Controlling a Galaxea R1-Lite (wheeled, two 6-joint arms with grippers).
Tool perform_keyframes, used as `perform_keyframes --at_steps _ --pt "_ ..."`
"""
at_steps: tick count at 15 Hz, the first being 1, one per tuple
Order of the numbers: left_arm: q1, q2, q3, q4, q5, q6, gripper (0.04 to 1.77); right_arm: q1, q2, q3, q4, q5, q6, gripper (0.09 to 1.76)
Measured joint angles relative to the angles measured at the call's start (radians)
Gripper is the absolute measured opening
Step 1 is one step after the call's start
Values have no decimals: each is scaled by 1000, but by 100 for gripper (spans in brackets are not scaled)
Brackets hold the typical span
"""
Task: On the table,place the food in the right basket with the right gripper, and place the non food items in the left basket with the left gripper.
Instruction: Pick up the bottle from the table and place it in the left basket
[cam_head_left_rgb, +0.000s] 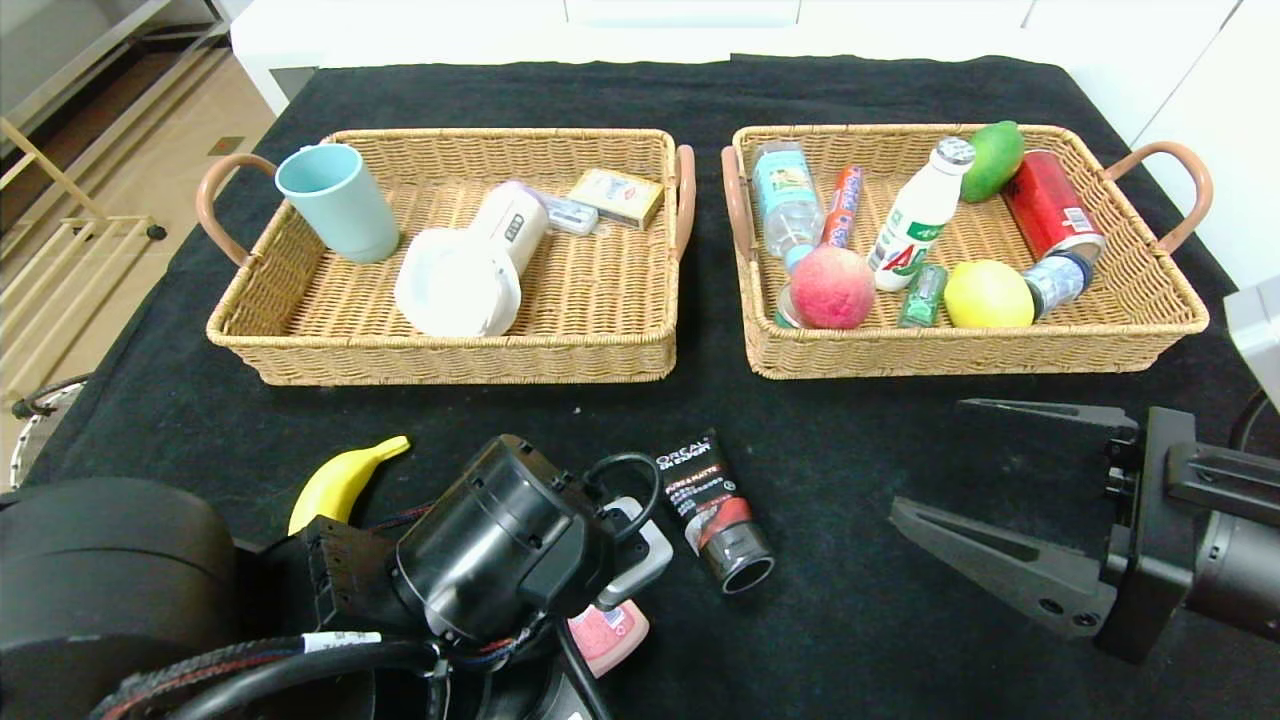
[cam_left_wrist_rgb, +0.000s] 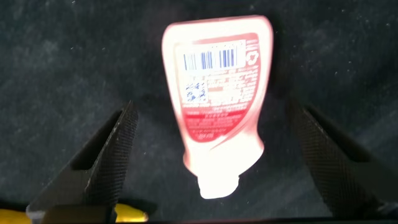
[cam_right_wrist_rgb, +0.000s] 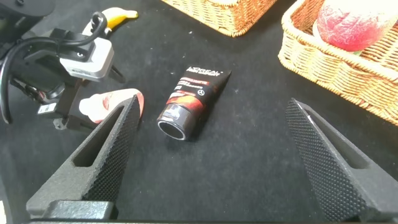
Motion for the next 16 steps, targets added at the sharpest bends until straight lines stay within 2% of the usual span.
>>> perform_keyframes --at_steps 3,6,8,16 --pt "0 6 0 -20 7 0 122 0 3 0 0 0 0 171" --pt "0 8 8 -33 6 0 89 0 6 1 0 0 0 171" --pt "0 9 9 -34 6 0 83 -1 8 2 0 0 0 171" --pt "0 11 9 -34 5 0 83 0 9 5 1 0 -6 171"
